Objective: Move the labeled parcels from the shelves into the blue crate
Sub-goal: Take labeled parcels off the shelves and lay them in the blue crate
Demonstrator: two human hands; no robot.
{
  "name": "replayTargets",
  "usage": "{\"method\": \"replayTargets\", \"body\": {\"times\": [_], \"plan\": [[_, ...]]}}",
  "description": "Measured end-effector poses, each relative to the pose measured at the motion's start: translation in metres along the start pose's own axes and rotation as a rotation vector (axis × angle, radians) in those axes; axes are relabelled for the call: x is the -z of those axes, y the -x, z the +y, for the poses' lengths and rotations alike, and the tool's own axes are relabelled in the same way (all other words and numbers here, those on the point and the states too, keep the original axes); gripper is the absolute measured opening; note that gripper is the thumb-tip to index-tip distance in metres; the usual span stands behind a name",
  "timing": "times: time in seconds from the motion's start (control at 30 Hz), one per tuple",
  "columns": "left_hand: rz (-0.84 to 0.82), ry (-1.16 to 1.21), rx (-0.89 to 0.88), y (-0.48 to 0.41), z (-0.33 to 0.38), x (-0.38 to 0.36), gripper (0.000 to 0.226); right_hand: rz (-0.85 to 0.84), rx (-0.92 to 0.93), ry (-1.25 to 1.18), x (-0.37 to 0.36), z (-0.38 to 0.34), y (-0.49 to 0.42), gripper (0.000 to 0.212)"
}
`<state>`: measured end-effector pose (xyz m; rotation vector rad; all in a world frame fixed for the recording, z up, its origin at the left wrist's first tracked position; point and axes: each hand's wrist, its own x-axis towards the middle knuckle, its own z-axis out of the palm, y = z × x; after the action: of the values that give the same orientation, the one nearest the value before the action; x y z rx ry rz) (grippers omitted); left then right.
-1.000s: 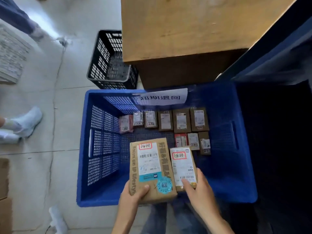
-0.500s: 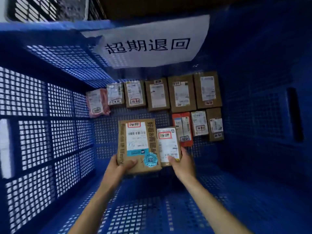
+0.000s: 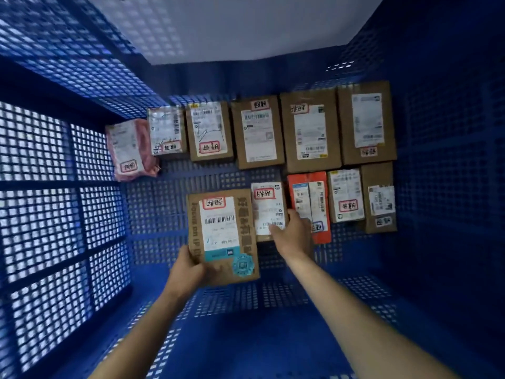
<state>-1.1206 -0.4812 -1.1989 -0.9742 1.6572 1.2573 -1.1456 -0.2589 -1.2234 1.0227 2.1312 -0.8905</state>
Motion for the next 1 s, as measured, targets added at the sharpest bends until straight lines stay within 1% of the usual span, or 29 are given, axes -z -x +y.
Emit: {"method": "replayTargets", "body": {"times": [0.13, 0.23, 0.3, 0.37, 0.47, 0.57, 0.63, 0.67, 0.73, 0.77, 0.83, 0.87, 0.93, 1.0], "plan": [[0.048, 0.047, -0.034, -0.009, -0.011, 0.005, 0.058, 0.059, 0.069, -0.054, -0.013, -0.004, -0.010, 0.031], [0.092, 0.063, -0.049, -0.020, -0.008, 0.009, 0.051, 0.133, 0.064, 0.001, -0.015, -0.006, -0.019, 0.034], [0.090, 0.064, -0.065, -0.030, 0.002, 0.009, 0.049, 0.162, 0.053, 0.044, -0.014, -0.006, -0.024, 0.036], [0.060, 0.071, -0.082, -0.042, 0.015, 0.007, 0.051, 0.184, 0.090, 0.130, -0.014, -0.007, -0.026, 0.038], [0.038, 0.072, -0.074, -0.061, 0.027, 0.004, 0.059, 0.261, 0.179, 0.370, -0.013, -0.006, -0.030, 0.044], [0.029, 0.053, -0.057, -0.065, 0.029, 0.002, 0.058, 0.292, 0.272, 0.429, -0.011, -0.002, -0.038, 0.049], [0.021, 0.016, -0.050, -0.064, 0.027, 0.002, 0.058, 0.240, 0.429, 0.442, -0.012, 0.000, -0.039, 0.054], [0.025, 0.010, -0.048, -0.064, 0.026, 0.001, 0.059, 0.186, 0.519, 0.454, -0.014, 0.000, -0.038, 0.057], [0.032, 0.012, -0.048, -0.067, 0.024, 0.002, 0.060, 0.017, 0.658, 0.516, -0.018, 0.001, -0.036, 0.064], [0.029, 0.009, -0.050, -0.068, 0.025, 0.002, 0.060, -0.078, 0.688, 0.583, -0.020, 0.003, -0.036, 0.069], [0.024, 0.001, -0.054, -0.069, 0.026, 0.005, 0.060, -0.234, 0.646, 0.751, -0.021, 0.008, -0.041, 0.078], [0.021, 0.004, -0.052, -0.069, 0.026, 0.006, 0.060, -0.270, 0.607, 0.824, -0.020, 0.010, -0.043, 0.081], [0.014, -0.006, -0.042, -0.065, 0.022, 0.010, 0.060, -0.265, 0.559, 0.925, -0.017, 0.010, -0.046, 0.082], [0.000, -0.053, -0.020, -0.058, 0.015, 0.012, 0.057, -0.231, 0.553, 1.013, -0.015, 0.008, -0.047, 0.081]]}}
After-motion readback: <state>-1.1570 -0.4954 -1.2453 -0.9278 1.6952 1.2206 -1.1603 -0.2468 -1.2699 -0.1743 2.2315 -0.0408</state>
